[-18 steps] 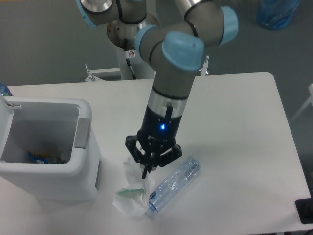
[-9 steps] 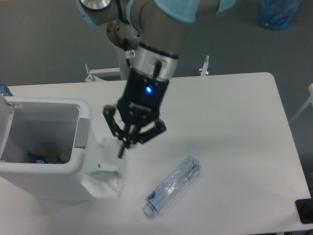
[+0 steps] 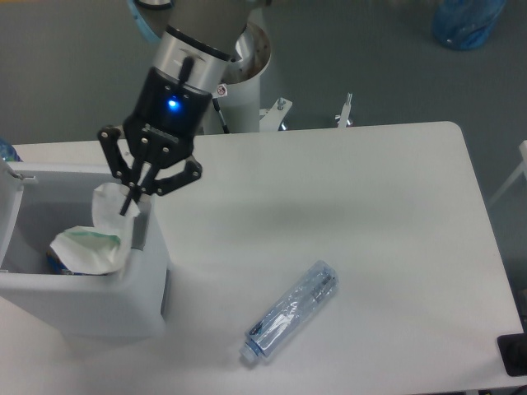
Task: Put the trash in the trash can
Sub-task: 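Carry the tissue over the white bin and open the gripper, then move the open gripper over the clear plastic bottle and lower, then rotate the gripper to align with the bottle and close on it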
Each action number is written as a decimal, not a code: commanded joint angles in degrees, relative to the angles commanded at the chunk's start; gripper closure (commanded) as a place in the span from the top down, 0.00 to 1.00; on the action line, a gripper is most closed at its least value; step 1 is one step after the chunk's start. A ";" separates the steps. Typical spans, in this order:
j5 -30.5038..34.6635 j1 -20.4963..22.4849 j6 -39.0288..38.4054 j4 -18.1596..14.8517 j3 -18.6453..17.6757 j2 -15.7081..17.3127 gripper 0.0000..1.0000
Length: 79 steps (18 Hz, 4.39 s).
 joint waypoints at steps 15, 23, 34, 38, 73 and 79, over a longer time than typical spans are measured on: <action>0.44 -0.36 0.88 1.05 2.45 -1.49 1.00; 3.94 3.51 4.64 1.85 18.53 -17.83 1.00; 13.71 5.80 20.47 1.58 21.52 -25.65 1.00; 15.81 6.15 24.85 1.15 19.78 -26.19 0.99; 37.18 1.05 39.90 -1.32 12.74 -36.30 1.00; 38.32 0.70 39.38 -1.32 12.91 -37.35 1.00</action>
